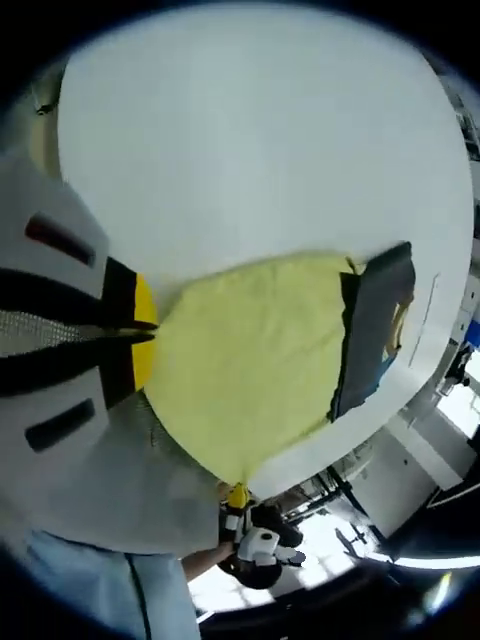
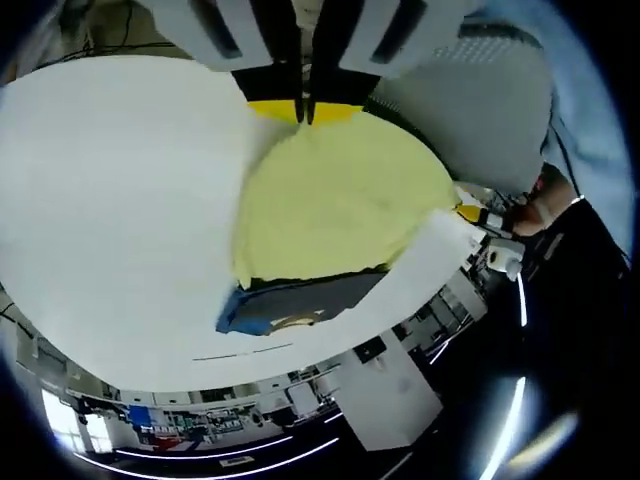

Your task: Fold the garment on the visible template until the final outline fits inside the template.

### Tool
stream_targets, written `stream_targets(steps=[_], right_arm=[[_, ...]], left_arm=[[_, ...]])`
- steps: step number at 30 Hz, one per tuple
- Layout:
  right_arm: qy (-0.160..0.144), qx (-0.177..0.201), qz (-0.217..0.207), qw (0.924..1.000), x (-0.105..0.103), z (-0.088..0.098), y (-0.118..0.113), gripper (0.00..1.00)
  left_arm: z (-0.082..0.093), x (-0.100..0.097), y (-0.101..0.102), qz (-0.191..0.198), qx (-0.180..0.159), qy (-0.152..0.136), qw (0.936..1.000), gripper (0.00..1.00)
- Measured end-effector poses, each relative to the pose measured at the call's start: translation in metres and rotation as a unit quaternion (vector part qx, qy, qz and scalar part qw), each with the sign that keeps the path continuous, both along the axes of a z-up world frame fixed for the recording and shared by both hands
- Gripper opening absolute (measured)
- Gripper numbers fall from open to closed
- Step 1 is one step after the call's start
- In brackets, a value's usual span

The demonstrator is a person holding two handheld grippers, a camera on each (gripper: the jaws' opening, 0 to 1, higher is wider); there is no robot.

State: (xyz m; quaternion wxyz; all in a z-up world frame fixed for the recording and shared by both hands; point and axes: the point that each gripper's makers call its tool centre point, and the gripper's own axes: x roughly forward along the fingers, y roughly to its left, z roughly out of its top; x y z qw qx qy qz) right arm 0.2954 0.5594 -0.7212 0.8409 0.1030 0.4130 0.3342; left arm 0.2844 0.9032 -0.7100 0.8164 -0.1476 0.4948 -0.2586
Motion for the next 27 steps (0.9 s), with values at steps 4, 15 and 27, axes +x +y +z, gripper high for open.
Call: stream_targets(steps=[4,15,27], right_arm=[[-0.030,0.034,-0.007,0.9990,0.024,0.030,0.008,0.00],[-0.092,0.035,0.000,0.9952,0.110,0.073,0.013,0.00],[-0.141,0.013,-0.031,0.9895,0.208,0.099,0.010,0.00]], left_arm=[[0.030,0.035,0.000,0.008,-0.015,-0.055,0.9983,0.00],[0.072,0.122,0.007,0.059,-0.048,-0.139,0.9874,0.00],[0.090,0.218,0.014,0.076,-0.050,-0.208,0.9738,0.00]])
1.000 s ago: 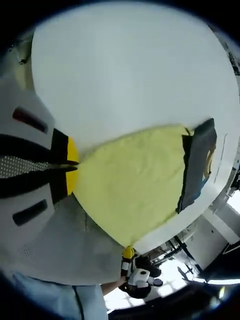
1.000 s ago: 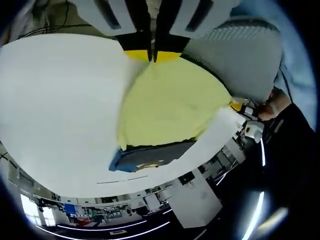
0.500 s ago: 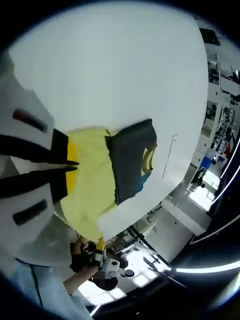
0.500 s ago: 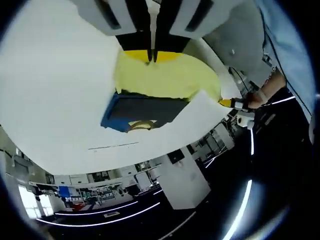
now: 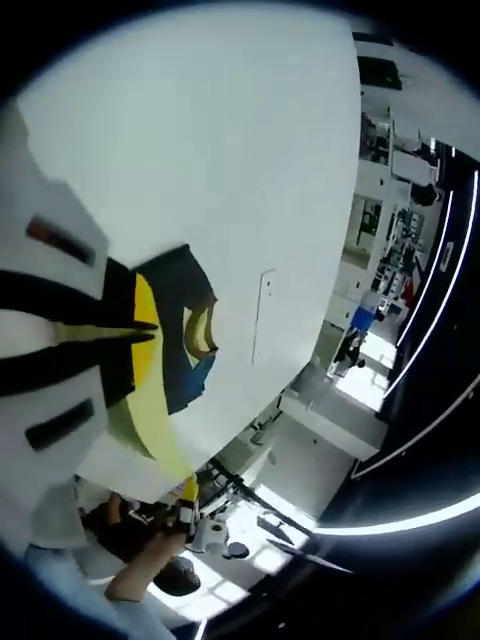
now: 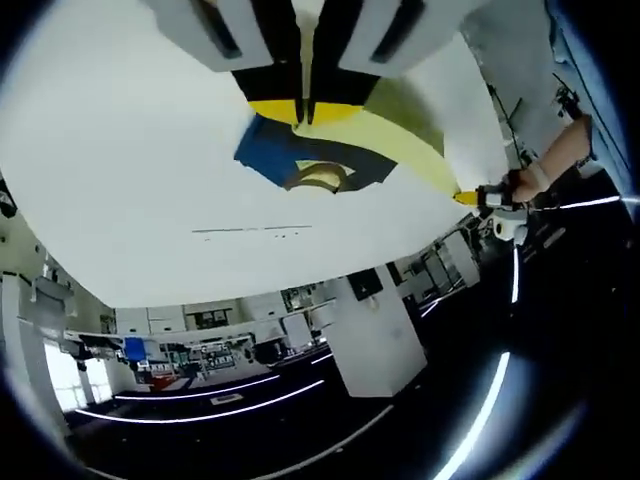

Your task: Fold the garment on the visible template until the final outline fits inside the template.

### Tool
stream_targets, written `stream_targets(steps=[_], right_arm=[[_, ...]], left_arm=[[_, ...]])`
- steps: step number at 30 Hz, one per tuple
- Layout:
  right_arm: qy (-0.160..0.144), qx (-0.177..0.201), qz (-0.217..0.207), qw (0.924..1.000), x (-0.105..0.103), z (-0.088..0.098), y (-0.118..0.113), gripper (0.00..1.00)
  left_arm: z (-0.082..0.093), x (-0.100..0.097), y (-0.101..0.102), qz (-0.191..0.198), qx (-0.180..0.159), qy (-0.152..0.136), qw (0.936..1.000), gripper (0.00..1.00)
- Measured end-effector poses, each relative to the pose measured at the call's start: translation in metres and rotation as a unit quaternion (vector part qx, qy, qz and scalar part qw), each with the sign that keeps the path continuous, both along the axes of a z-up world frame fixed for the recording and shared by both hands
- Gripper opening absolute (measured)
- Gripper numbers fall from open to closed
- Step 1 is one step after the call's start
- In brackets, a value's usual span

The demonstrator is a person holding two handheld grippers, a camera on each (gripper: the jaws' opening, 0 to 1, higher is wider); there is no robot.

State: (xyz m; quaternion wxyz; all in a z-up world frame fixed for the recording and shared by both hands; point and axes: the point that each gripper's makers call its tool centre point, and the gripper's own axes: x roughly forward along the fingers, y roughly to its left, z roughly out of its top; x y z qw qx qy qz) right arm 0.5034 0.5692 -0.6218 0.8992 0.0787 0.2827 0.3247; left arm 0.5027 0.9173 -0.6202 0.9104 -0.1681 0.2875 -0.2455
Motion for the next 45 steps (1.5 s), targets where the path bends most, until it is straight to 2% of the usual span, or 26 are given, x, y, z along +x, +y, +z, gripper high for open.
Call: stream_targets(steps=[3,5,8,11,17,22,31,33,45], right_arm=[[-0.009,-0.007,-0.003,0.9999,0.023,0.000,0.001,0.00],[-0.008,-0.015,-0.010,0.9998,0.039,-0.007,0.000,0.00],[-0.009,-0.016,-0.012,0.9998,0.054,-0.011,0.004,0.00],[-0.012,-0.024,-0.008,0.9996,0.066,-0.016,0.010,0.00],[-0.004,-0.027,-0.006,0.9996,0.086,-0.029,0.013,0.00],[0.006,-0.030,-0.017,0.9994,0.104,-0.046,0.010,0.00],[0.026,-0.051,-0.014,0.9983,0.114,-0.081,0.016,0.00],[0.034,-0.053,-0.016,0.9979,0.114,-0.089,0.016,0.00],[0.067,-0.070,-0.016,0.9952,0.107,-0.122,0.010,0.00]], left_arm=[[-0.007,0.020,-0.001,0.000,0.005,-0.010,0.9999,0.00],[-0.018,0.032,0.001,0.011,0.004,0.003,0.9999,0.00],[-0.024,0.043,-0.001,0.016,0.008,-0.001,0.9998,0.00],[-0.029,0.052,0.002,0.022,0.028,-0.007,0.9993,0.00],[-0.036,0.069,0.008,0.048,0.024,-0.009,0.9985,0.00],[-0.054,0.084,0.014,0.064,0.032,0.001,0.9975,0.00],[-0.093,0.095,0.014,0.065,0.066,0.029,0.9953,0.00],[-0.104,0.094,0.016,0.067,0.067,0.048,0.9943,0.00],[-0.134,0.088,0.018,0.060,0.085,0.078,0.9915,0.00]])
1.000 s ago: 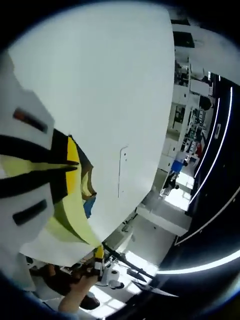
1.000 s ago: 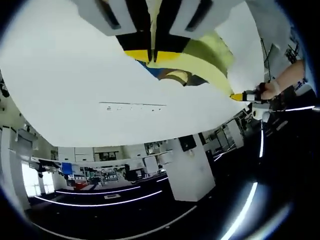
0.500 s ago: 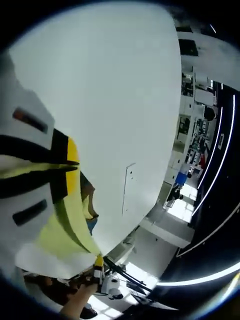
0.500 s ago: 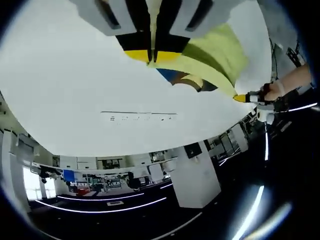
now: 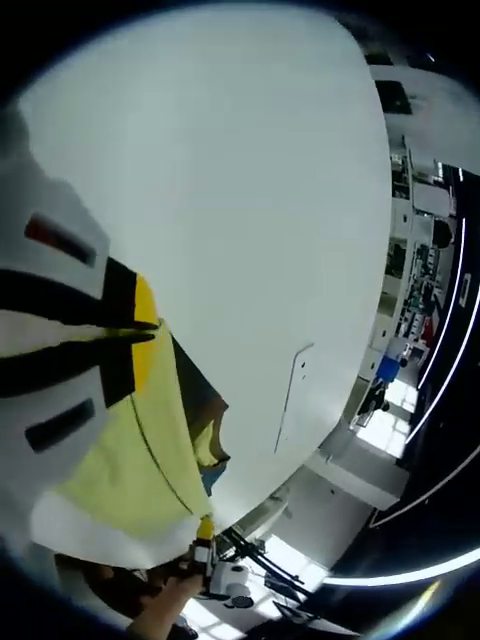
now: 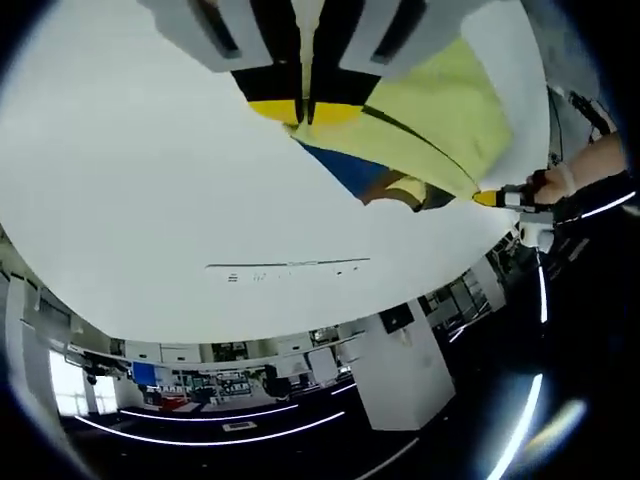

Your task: Fold the garment on the visible template until the final outline fits inside the template.

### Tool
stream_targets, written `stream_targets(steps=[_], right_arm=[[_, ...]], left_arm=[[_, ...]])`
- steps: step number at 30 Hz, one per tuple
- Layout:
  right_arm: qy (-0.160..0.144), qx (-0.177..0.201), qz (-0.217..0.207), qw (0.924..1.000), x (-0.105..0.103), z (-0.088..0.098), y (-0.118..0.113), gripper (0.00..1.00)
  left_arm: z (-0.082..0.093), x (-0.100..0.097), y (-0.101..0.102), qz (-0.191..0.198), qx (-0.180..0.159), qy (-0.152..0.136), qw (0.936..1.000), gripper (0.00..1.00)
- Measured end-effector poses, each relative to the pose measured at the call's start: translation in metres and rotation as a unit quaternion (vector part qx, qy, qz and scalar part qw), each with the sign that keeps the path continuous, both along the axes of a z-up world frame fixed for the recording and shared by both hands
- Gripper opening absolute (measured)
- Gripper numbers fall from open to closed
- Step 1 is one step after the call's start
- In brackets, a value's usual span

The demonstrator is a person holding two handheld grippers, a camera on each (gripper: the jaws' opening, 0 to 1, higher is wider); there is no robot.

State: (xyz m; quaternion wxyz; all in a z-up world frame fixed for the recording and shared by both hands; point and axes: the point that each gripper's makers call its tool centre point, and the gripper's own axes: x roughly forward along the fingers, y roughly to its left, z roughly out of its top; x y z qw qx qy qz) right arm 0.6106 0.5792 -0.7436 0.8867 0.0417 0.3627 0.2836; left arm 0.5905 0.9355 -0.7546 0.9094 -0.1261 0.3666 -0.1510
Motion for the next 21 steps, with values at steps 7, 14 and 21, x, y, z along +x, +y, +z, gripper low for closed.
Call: stream_targets(steps=[7,14,21], right_arm=[[0.010,-0.011,0.002,0.9999,-0.004,-0.009,0.000,0.00],[-0.013,-0.011,0.035,0.9992,-0.007,-0.002,0.004,0.00],[-0.021,0.002,0.029,0.9994,-0.010,0.008,0.000,0.19]], left_arm=[[-0.010,-0.004,0.001,-0.005,0.007,0.012,0.9999,0.00],[-0.005,-0.005,-0.003,-0.027,0.010,-0.003,0.9996,0.12],[0.018,-0.011,-0.004,-0.056,-0.011,-0.038,0.9976,0.33]])
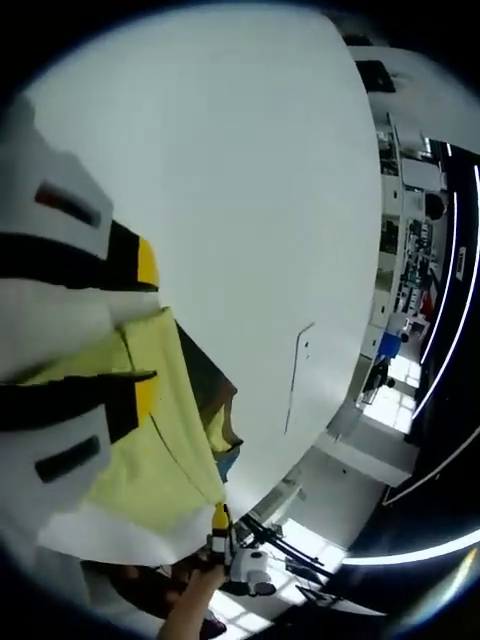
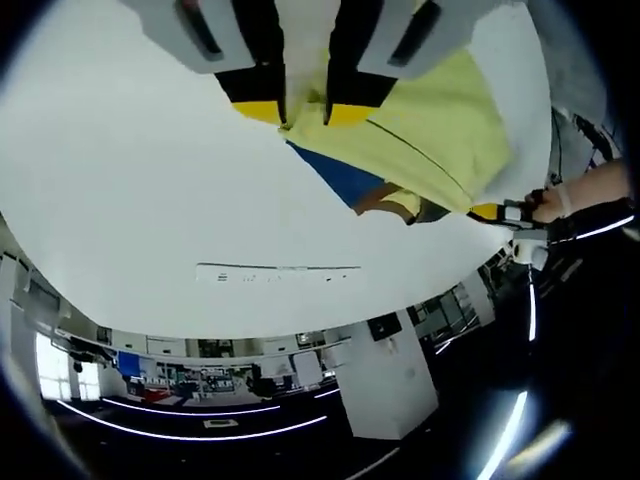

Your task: Fold the garment on the visible template until the final outline fits inside the template.

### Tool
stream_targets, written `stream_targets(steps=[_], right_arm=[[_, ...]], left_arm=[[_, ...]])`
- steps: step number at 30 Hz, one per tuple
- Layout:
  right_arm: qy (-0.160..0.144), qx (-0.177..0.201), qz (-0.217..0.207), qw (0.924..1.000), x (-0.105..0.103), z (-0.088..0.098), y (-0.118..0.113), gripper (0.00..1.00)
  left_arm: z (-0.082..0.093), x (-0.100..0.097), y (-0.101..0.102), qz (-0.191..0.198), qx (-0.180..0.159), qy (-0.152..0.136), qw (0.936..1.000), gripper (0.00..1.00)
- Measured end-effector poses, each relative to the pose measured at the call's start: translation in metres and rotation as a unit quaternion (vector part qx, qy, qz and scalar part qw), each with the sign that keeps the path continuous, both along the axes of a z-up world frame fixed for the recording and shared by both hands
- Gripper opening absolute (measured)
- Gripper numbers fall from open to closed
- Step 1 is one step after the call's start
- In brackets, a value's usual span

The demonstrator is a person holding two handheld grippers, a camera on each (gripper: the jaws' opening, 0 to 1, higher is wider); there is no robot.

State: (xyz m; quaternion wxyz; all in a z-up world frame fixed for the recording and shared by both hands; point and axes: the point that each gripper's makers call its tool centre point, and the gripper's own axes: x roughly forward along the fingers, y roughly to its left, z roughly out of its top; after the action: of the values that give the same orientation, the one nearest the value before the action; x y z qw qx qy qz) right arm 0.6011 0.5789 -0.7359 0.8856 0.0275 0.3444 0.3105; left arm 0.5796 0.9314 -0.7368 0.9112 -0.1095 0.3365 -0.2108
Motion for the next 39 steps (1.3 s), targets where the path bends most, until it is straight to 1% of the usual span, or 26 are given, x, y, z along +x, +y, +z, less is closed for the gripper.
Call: stream_targets(steps=[1,2,3,4,6,7,8,9,10,12,15,20,23,30,35,37,39], right_arm=[[0.003,0.003,-0.001,1.0000,0.000,0.000,0.000,0.28],[0.003,0.006,0.003,1.0000,-0.002,0.001,0.000,0.34],[0.002,0.005,0.004,1.0000,-0.003,0.001,0.000,0.39],[-0.001,0.002,0.009,1.0000,-0.004,0.001,0.000,0.43],[0.001,0.006,0.017,0.9998,-0.008,0.001,0.002,0.47],[0.003,0.008,0.018,0.9998,-0.009,0.001,0.003,0.52],[-0.001,0.007,0.025,0.9997,-0.011,0.001,0.005,0.56],[-0.004,0.005,0.030,0.9995,-0.013,0.001,0.007,0.59],[0.000,0.005,0.035,0.9994,-0.015,0.000,0.009,0.63],[0.000,0.004,0.047,0.9989,-0.019,-0.002,0.014,0.67],[0.006,0.001,0.058,0.9983,-0.024,-0.005,0.018,0.68],[0.013,0.001,0.067,0.9977,-0.030,-0.009,0.023,0.67],[0.014,0.011,0.070,0.9974,-0.032,-0.008,0.028,0.66],[0.016,0.017,0.085,0.9961,-0.041,-0.008,0.039,0.64],[0.013,0.025,0.088,0.9957,-0.040,-0.005,0.043,0.63],[0.016,0.038,0.085,0.9955,-0.039,-0.004,0.046,0.63],[0.016,0.040,0.083,0.9956,-0.037,-0.005,0.047,0.63]], left_arm=[[0.002,-0.001,-0.001,-0.006,-0.003,-0.002,1.0000,0.37],[0.005,-0.003,-0.004,-0.016,-0.008,-0.006,0.9998,0.40],[0.006,-0.004,-0.005,-0.019,-0.009,-0.007,0.9998,0.45],[0.008,-0.007,-0.007,-0.033,-0.007,-0.010,0.9994,0.46],[0.009,-0.011,-0.009,-0.043,-0.006,-0.011,0.9990,0.52],[0.010,-0.013,-0.012,-0.053,-0.010,-0.011,0.9985,0.54],[0.010,-0.015,-0.014,-0.056,-0.014,-0.009,0.9983,0.57],[0.010,-0.017,-0.017,-0.067,-0.015,-0.013,0.9976,0.60],[0.010,-0.018,-0.019,-0.073,-0.015,-0.014,0.9971,0.62],[0.009,-0.022,-0.023,-0.082,-0.018,-0.011,0.9964,0.66],[0.003,-0.025,-0.024,-0.083,-0.022,0.004,0.9963,0.66],[-0.002,-0.025,-0.026,-0.085,-0.028,0.013,0.9960,0.64],[0.000,-0.027,-0.032,-0.090,-0.039,0.012,0.9951,0.62],[-0.005,-0.031,-0.041,-0.099,-0.042,0.017,0.9940,0.62],[0.000,-0.029,-0.044,-0.098,-0.049,0.010,0.9939,0.61],[0.001,-0.028,-0.045,-0.097,-0.057,0.009,0.9937,0.60],[-0.001,-0.026,-0.046,-0.095,-0.060,0.012,0.9935,0.60]])
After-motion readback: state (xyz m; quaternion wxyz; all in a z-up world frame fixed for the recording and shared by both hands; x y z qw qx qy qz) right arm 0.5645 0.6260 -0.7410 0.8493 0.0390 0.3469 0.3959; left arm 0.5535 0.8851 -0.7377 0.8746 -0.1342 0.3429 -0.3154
